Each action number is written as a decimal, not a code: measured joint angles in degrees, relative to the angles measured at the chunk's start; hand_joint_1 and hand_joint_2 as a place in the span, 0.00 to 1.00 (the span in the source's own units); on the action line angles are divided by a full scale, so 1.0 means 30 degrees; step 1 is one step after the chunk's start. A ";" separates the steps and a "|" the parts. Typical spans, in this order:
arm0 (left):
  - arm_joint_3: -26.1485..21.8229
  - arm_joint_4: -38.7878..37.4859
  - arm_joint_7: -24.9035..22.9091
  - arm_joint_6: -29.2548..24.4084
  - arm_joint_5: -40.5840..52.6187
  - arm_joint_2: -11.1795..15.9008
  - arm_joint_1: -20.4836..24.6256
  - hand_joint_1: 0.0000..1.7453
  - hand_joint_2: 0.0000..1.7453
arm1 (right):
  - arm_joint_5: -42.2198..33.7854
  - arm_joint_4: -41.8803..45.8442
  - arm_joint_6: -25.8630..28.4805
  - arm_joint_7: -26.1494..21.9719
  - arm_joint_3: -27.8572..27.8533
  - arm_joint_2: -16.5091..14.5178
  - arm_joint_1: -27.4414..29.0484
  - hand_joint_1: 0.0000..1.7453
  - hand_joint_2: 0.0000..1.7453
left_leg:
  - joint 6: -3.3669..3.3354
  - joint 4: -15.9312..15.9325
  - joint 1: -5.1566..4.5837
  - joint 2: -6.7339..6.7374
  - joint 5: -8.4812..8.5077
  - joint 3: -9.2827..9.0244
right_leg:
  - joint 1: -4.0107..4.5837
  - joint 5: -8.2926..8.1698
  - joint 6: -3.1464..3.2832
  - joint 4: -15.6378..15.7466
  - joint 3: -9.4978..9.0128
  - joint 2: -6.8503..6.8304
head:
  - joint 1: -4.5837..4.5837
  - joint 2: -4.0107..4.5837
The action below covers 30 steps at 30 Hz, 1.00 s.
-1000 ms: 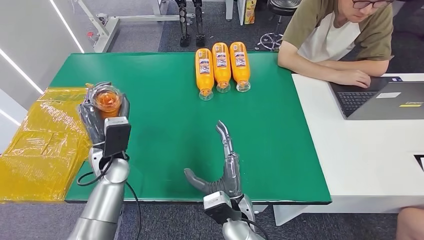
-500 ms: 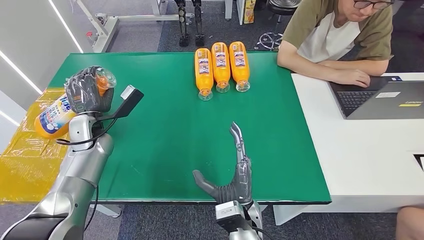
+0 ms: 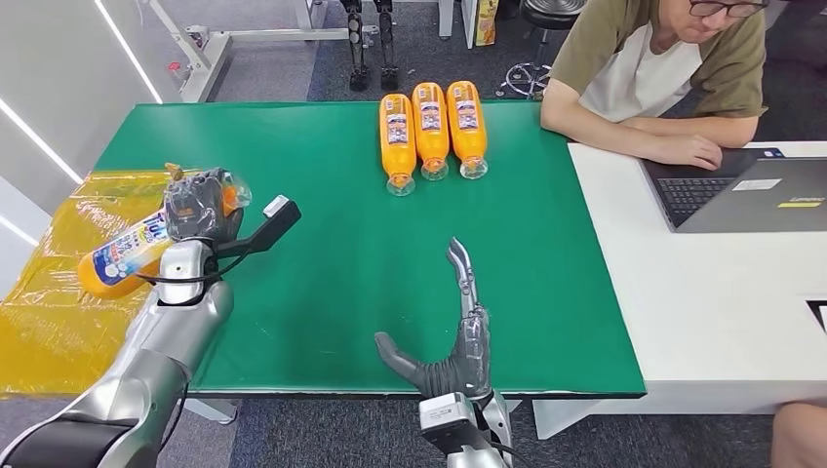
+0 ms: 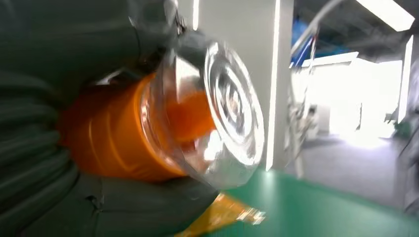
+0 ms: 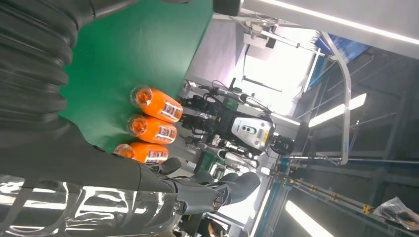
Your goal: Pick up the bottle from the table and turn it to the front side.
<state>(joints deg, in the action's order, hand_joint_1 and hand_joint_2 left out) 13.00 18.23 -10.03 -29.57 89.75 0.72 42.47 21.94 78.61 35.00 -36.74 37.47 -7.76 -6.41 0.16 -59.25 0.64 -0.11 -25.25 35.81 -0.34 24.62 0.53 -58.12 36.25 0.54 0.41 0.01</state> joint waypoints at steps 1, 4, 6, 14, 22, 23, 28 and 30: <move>0.0157 -0.0075 -0.0102 0.0045 -0.0018 -0.0007 -0.0156 1.00 1.00 | 0.0000 -0.0002 -0.0007 -0.0002 0.0040 0.0004 -0.0013 0.00 1.00 | 0.0000 0.0001 0.0000 0.0000 0.0000 0.0001 | 0.0000 0.0000 0.0000 0.0000 0.0000 0.0001 | 0.0000 0.0000; 0.0628 -0.0300 -0.0319 0.0031 -0.0277 -0.0036 -0.0691 1.00 1.00 | -0.0044 -0.0007 -0.0182 -0.0004 0.0199 0.0015 -0.0070 0.00 1.00 | 0.0003 0.0004 -0.0001 -0.0002 -0.0003 0.0007 | -0.0001 0.0003 0.0000 0.0000 0.0000 -0.0001 | 0.0002 -0.0002; 0.0885 -0.0462 -0.0439 0.0040 -0.0545 -0.0046 -0.1245 1.00 1.00 | -0.0104 -0.0009 -0.0556 0.0005 0.0299 0.0015 -0.0116 0.00 1.00 | 0.0010 0.0006 -0.0003 0.0006 -0.0009 0.0006 | -0.0002 0.0004 -0.0001 0.0000 0.0002 0.0012 | 0.0004 -0.0002; 0.1103 -0.0877 -0.0685 0.0063 -0.0677 -0.0129 -0.2966 1.00 1.00 | -0.0007 0.0002 -0.1814 0.0417 0.0512 -0.0009 -0.0442 0.00 1.00 | 0.0018 0.0007 -0.0002 0.0014 -0.0015 0.0007 | -0.0004 0.0012 -0.0007 0.0000 0.0011 0.0020 | 0.0004 -0.0002; 0.1313 -0.0912 -0.0710 0.0220 -0.0654 -0.0122 -0.3294 0.37 1.00 | -0.0011 -0.0002 -0.2113 0.0437 0.0554 -0.0036 -0.0539 0.00 1.00 | 0.0021 0.0020 -0.0001 0.0015 -0.0013 -0.0010 | -0.0005 0.0010 -0.0003 -0.0011 0.0008 0.0022 | 0.0002 -0.0002; 0.1313 -0.0912 -0.0661 0.0236 -0.0694 -0.0124 -0.3335 0.12 1.00 | -0.0018 -0.0004 -0.2146 0.0428 0.0556 -0.0036 -0.0539 0.00 1.00 | 0.0022 0.0021 -0.0001 0.0016 -0.0013 -0.0011 | -0.0005 0.0009 -0.0002 -0.0011 0.0008 0.0022 | 0.0002 -0.0002; 0.1309 -0.0927 -0.0079 0.0156 -0.1185 -0.0169 -0.3736 0.00 1.00 | -0.0035 -0.0005 -0.2240 0.0370 0.0556 -0.0036 -0.0537 0.00 1.00 | 0.0022 0.0020 0.0003 0.0017 -0.0012 -0.0009 | -0.0003 0.0015 0.0005 -0.0011 0.0012 0.0020 | 0.0002 0.0000; 0.1277 -0.0927 0.0426 0.0122 -0.1572 -0.0202 -0.3796 0.00 1.00 | -0.0033 -0.0005 -0.2248 0.0362 0.0556 -0.0036 -0.0535 0.00 1.00 | 0.0022 0.0020 0.0002 0.0016 -0.0012 -0.0007 | -0.0003 0.0019 0.0011 -0.0010 0.0012 0.0017 | 0.0002 -0.0002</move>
<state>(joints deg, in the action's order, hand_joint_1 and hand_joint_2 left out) 16.83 15.45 -8.75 -29.21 85.03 0.11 31.08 21.85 78.60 28.25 -35.65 39.14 -7.87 -8.01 0.23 -59.19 0.65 -0.07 -25.29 35.79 -0.34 24.68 0.57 -58.15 36.29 0.59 0.42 0.00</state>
